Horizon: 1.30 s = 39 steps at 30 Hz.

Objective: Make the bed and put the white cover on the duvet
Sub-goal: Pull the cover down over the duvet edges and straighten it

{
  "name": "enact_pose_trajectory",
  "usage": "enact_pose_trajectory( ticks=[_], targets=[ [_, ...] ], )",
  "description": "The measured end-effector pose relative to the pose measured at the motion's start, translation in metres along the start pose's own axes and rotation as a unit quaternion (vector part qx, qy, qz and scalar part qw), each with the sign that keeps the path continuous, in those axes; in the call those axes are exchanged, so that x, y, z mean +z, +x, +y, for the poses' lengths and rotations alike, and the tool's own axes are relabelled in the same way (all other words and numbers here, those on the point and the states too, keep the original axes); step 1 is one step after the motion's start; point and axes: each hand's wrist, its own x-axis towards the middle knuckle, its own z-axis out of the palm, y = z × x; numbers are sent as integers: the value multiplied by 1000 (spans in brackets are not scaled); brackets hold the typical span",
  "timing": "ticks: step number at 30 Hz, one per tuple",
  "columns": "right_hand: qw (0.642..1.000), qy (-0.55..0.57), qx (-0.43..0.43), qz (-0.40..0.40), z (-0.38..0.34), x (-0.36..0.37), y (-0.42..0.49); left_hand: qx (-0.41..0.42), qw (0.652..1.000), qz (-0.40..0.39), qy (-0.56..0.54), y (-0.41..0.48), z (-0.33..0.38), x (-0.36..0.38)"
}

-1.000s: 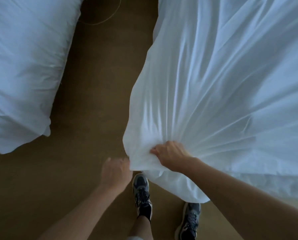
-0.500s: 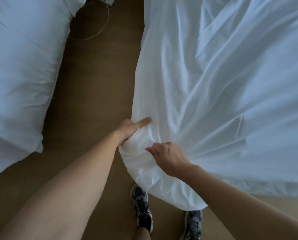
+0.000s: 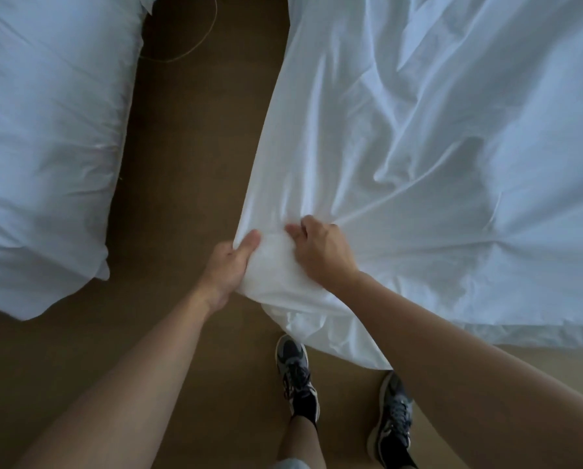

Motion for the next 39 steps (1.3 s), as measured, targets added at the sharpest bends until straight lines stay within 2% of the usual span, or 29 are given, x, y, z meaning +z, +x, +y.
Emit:
enact_pose_trajectory(
  ticks=[2, 5, 6, 7, 8, 9, 10, 11, 12, 13, 16, 19, 21, 23, 25, 28, 31, 33, 34, 36, 38, 39],
  targets=[
    [999, -36, -17, 2, -1, -1, -4, 25, 997, 37, 69, -3, -14, -2],
    [992, -107, -63, 1, -1, -1, -16, 58, 955, 104, 270, -9, -37, 9],
    [992, -111, -63, -2, 0, 1, -18, 55, 955, 117, 268, -12, -38, 12],
    [993, -102, -54, -3, 2, 2, -19, 23, 974, 112, 195, -13, -36, 13],
    [996, -83, -36, -2, 2, 1, -17, -43, 995, 75, 50, -15, -29, 15],
    [998, -56, -18, -2, 4, -1, -15, -116, 984, -6, -134, -14, -24, 16],
    [1000, -20, -1, -5, 6, -4, -12, -159, 939, -75, -296, -17, -20, 17],
    [1000, 18, 12, -10, 10, -7, -9, -181, 896, -93, -394, -16, -23, 18],
    [998, 54, 24, -18, 15, -10, -7, -193, 874, -90, -436, -15, -27, 22],
    [995, 87, 36, -26, 20, -13, -7, -209, 871, -80, -437, -13, -34, 27],
    [986, 151, 58, -37, 33, -16, -11, -261, 876, -111, -389, -14, -46, 40],
    [996, 72, 57, -22, 41, -19, -15, -218, 890, -72, -393, -6, -50, 30],
    [999, 3, 8, 50, 41, -17, -21, -149, 916, 8, -373, 0, -49, 7],
    [988, 3, -104, 113, 28, -8, -34, -88, 925, 72, -363, 0, -42, -14],
    [978, -61, -190, 68, 6, 10, -48, -57, 934, 97, -340, -3, -38, -30],
    [956, -231, -180, 17, -11, 36, -52, -47, 938, 110, -326, -9, -33, -34],
    [977, -159, -142, -1, -7, 42, -37, -45, 916, 61, -394, -13, -37, -27],
    [990, -86, -107, -31, 0, 40, -28, -76, 885, 40, -458, -21, -45, -21],
    [993, -56, -96, -36, 1, 37, -26, -91, 888, 36, -450, -27, -49, -17],
    [996, -17, -82, -34, 1, 32, -26, -85, 926, 13, -367, -36, -58, -6],
    [997, -11, -78, -18, -1, 28, -26, -107, 939, -53, -321, -45, -60, 13],
    [997, -16, -77, -10, -3, 26, -27, -94, 956, -88, -262, -51, -59, 24]
  ],
)
